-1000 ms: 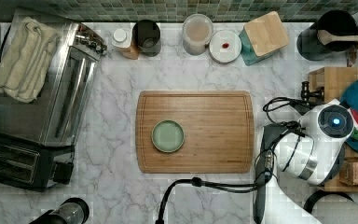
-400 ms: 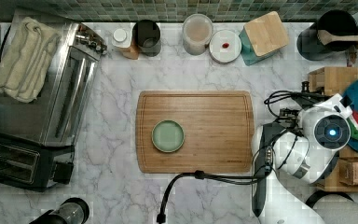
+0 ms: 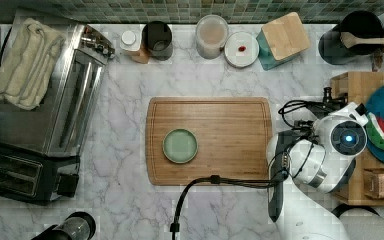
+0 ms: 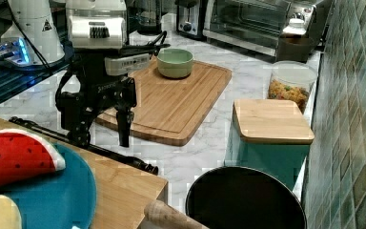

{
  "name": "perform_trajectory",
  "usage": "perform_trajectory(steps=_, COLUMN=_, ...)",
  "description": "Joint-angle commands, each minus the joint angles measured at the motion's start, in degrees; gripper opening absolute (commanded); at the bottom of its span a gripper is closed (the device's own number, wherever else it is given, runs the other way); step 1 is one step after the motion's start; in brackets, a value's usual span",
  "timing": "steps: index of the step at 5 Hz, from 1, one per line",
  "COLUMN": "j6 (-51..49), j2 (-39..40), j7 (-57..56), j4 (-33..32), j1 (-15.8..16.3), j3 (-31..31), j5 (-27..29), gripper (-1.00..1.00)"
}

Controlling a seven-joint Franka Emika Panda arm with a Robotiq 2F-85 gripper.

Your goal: Open the drawer.

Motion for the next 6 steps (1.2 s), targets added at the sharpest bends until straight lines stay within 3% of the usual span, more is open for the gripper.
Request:
perform_trajectory(steps=1, j6=-1.4, j2=3.0, j7=-3.9, j4=-0.7, j1=-2.5, j3=2.8, j5=2.3, gripper=1.0)
perform_trajectory(steps=2, j6=-2.4, j2=4.3, j7=-5.2, j4=0.2, j1=-3.0, j3=5.2, j5=4.3, gripper=1.0)
perform_trajectory(steps=3, j6=-6.8, j2=1.2, j7=0.8, j4=-1.8, j1=1.2, j3=4.3, j5=4.4, gripper=1.0)
perform_trajectory(steps=4, j6=-12.1, j2=-1.1, j7=2.0, j4=-3.4, j1=3.1, j3=7.7, j5=6.8, gripper=1.0)
perform_trajectory(steps=5, j6=-14.3, j2=-2.9, j7=3.7, j4=-5.6, j1=10.8, j3=7.0, j5=12.2, gripper=1.0)
perform_trajectory(steps=6, j6=-11.7, j2=-3.2, j7=6.8, j4=-7.5, j1=11.6, j3=13.2, j5=16.3, gripper=1.0)
